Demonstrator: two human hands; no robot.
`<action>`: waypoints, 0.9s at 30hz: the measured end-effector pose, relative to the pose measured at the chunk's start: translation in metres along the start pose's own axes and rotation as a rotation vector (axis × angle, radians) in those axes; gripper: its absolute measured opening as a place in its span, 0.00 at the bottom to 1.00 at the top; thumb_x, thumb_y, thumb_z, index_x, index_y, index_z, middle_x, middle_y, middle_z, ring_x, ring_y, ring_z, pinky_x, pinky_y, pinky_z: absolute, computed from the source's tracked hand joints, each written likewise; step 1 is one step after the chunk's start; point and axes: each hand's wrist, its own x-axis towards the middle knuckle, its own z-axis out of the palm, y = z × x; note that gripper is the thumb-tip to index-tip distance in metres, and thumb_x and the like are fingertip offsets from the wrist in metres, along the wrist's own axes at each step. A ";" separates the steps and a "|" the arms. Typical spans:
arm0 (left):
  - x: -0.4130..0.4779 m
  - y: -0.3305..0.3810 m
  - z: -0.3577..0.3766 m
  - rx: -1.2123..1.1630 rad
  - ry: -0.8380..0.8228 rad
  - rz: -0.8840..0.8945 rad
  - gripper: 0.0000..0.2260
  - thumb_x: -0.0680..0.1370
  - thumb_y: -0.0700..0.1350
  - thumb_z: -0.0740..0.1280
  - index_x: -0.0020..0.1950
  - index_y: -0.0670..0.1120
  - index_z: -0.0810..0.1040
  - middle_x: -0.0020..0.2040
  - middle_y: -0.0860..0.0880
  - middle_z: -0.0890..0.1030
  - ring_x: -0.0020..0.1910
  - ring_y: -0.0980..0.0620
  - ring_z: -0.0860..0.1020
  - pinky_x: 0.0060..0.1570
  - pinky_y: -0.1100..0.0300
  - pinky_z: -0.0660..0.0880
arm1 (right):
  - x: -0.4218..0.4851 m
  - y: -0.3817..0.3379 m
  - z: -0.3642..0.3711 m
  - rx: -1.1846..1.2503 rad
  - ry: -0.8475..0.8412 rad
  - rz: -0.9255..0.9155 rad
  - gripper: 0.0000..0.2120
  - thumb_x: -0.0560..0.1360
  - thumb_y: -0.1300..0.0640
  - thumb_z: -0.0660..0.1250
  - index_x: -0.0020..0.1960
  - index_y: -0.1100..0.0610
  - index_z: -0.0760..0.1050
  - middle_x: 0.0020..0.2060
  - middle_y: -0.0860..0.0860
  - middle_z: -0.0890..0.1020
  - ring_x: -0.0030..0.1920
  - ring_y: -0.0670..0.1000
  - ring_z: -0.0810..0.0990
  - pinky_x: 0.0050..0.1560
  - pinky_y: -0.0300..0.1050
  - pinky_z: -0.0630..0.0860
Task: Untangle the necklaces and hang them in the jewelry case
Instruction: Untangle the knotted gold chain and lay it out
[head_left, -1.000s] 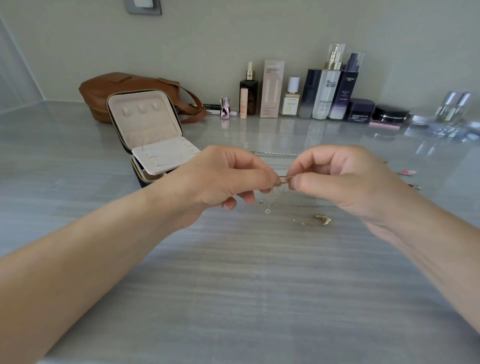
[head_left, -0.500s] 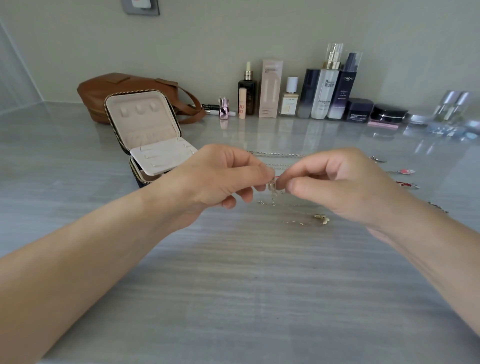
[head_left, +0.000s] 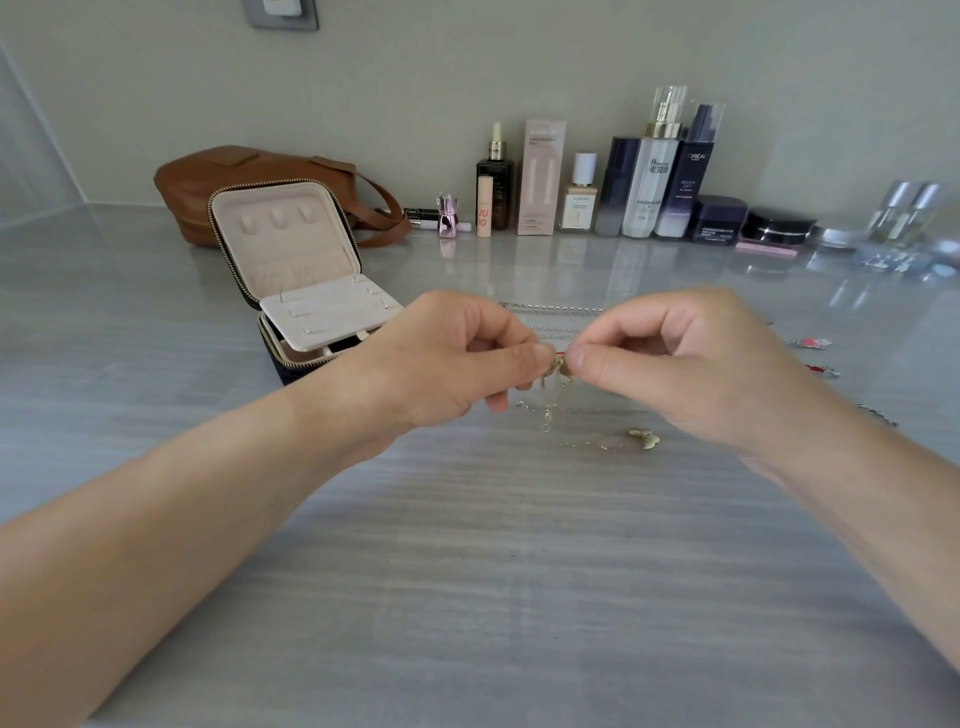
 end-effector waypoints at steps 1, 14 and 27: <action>0.000 0.000 0.000 -0.002 0.000 0.002 0.09 0.74 0.45 0.68 0.34 0.48 0.77 0.22 0.57 0.75 0.22 0.62 0.70 0.26 0.68 0.65 | 0.000 0.000 0.000 -0.003 0.008 0.003 0.03 0.66 0.54 0.70 0.35 0.53 0.82 0.34 0.54 0.83 0.38 0.58 0.80 0.40 0.54 0.77; 0.002 -0.001 0.000 0.035 0.081 0.063 0.09 0.75 0.45 0.66 0.34 0.50 0.76 0.22 0.59 0.75 0.21 0.63 0.71 0.24 0.69 0.66 | 0.001 -0.001 0.001 -0.052 -0.012 -0.010 0.02 0.66 0.53 0.72 0.34 0.49 0.81 0.33 0.55 0.83 0.37 0.61 0.79 0.37 0.54 0.76; -0.003 -0.001 0.004 0.125 0.123 0.198 0.07 0.72 0.42 0.70 0.36 0.53 0.79 0.24 0.64 0.75 0.21 0.63 0.69 0.21 0.74 0.61 | 0.002 0.000 0.001 0.085 -0.005 0.112 0.05 0.69 0.57 0.69 0.36 0.53 0.81 0.37 0.59 0.81 0.35 0.48 0.74 0.39 0.44 0.69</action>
